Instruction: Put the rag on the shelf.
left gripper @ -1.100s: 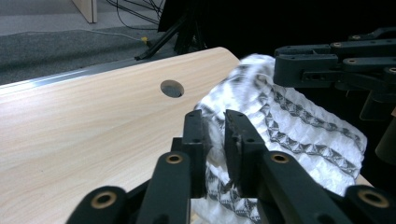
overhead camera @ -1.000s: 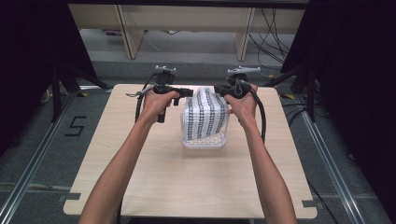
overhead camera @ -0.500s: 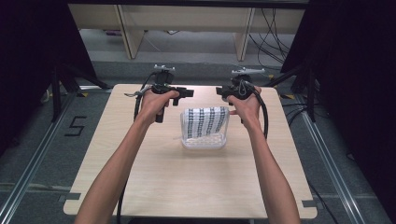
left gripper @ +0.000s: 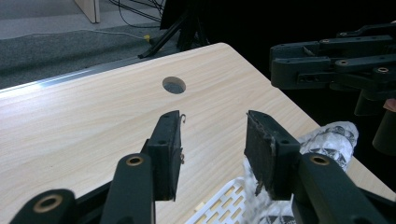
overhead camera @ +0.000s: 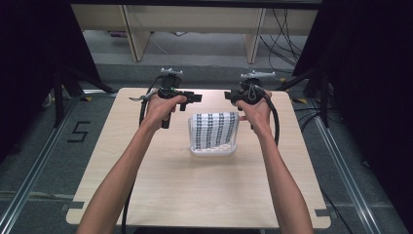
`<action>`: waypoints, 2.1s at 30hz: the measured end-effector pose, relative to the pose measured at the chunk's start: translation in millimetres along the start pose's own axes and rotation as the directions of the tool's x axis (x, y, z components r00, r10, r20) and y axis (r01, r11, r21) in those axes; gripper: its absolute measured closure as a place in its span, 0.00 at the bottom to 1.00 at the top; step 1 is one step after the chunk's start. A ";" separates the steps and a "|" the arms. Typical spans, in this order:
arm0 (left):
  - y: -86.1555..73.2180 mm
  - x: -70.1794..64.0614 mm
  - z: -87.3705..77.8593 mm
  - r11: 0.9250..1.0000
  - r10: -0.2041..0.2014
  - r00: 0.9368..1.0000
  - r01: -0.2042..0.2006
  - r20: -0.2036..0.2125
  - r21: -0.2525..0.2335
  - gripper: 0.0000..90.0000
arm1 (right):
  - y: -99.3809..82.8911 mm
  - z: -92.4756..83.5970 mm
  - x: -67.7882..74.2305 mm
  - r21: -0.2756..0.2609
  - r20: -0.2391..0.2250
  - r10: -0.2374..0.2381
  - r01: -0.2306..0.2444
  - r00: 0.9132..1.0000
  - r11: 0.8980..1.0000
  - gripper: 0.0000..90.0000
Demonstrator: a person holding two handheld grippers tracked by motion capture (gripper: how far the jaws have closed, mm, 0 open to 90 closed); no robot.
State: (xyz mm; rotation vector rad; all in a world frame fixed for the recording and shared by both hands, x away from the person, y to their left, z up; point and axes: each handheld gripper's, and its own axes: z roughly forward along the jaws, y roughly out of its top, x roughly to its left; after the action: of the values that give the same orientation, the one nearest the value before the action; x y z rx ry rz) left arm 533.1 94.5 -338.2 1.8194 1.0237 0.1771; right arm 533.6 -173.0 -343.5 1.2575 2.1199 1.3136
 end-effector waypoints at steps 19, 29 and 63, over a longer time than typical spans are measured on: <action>-1.1 -2.6 -2.4 1.000 0.013 1.000 -0.013 -0.013 0.016 0.44 | -0.2 -3.9 2.1 -0.010 0.013 0.008 -0.008 1.000 1.000 0.60; -0.8 -1.3 -5.6 1.000 -0.007 1.000 0.008 -0.030 0.021 0.35 | 0.5 -5.5 3.8 -0.013 0.008 0.017 -0.017 1.000 1.000 0.52; -12.4 -18.5 -36.1 0.999 0.041 0.998 -0.041 0.041 -0.015 0.27 | -5.1 -33.7 18.4 -0.043 -0.061 -0.014 0.011 0.998 0.999 0.44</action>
State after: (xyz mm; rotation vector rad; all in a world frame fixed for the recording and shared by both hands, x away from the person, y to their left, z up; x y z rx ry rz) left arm 495.2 108.0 -324.8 1.8252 0.9542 0.1702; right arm 498.4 -176.8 -327.8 1.1993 2.1258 1.4017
